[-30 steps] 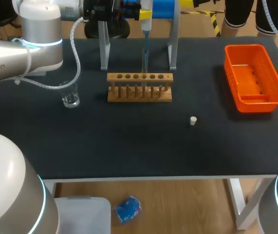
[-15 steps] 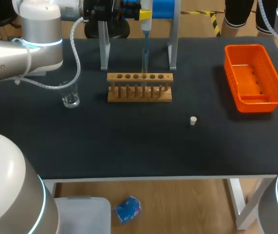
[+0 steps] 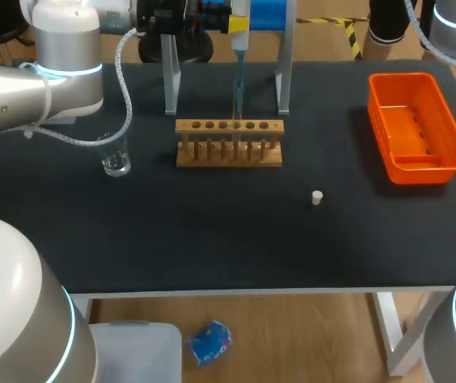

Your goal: Invert the test tube, pick up the pipette, mount the tip to pipette, aspirate from beaker and dispense into the tube, eject the tip, return the pipette, and cap with the stopper.

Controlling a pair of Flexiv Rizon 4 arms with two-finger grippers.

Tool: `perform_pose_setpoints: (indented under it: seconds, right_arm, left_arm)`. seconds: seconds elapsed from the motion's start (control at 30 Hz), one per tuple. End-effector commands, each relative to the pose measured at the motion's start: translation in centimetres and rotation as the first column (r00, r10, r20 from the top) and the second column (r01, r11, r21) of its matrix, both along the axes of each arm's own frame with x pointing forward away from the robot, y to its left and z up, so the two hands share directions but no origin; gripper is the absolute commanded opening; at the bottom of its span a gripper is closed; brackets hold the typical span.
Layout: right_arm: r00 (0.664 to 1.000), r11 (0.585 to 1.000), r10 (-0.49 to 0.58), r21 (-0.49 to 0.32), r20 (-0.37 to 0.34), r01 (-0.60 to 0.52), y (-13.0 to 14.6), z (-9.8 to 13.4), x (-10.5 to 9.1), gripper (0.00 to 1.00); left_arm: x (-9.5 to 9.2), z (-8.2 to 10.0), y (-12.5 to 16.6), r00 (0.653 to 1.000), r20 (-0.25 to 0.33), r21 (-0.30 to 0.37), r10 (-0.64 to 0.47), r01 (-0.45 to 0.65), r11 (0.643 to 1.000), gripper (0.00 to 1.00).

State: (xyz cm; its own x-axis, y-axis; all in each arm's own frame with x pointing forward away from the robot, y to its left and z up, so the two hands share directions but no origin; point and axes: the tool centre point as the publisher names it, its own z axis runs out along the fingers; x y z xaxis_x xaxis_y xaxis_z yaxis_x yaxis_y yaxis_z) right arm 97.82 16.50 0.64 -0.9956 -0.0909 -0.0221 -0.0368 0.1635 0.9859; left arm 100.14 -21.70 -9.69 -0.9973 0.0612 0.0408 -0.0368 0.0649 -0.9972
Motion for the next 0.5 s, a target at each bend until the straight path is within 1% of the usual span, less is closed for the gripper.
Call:
perform_pose_setpoints:
  seconds: [0.03,0.17,0.5]
  right_arm:
    - [1.0,1.0,0.014,0.009,-0.003,-0.014,1.0,-0.2,0.9,0.0]
    - [1.0,0.999,0.03,0.022,-0.005,-0.03,1.7,-0.3,1.4,0.0]
    - [0.998,0.998,0.066,0.022,0.002,-0.066,2.9,-0.6,1.8,0.0]
  left_arm:
    - [-0.1,0.0,0.0,1.0,0.001,0.0,0.003,-0.003,1.0,0.0]
    - [-0.1,0.0,0.0,1.0,0.001,0.0,0.003,-0.003,1.0,0.0]
    - [-0.1,0.0,0.0,1.0,0.001,0.0,0.003,-0.003,1.0,0.0]
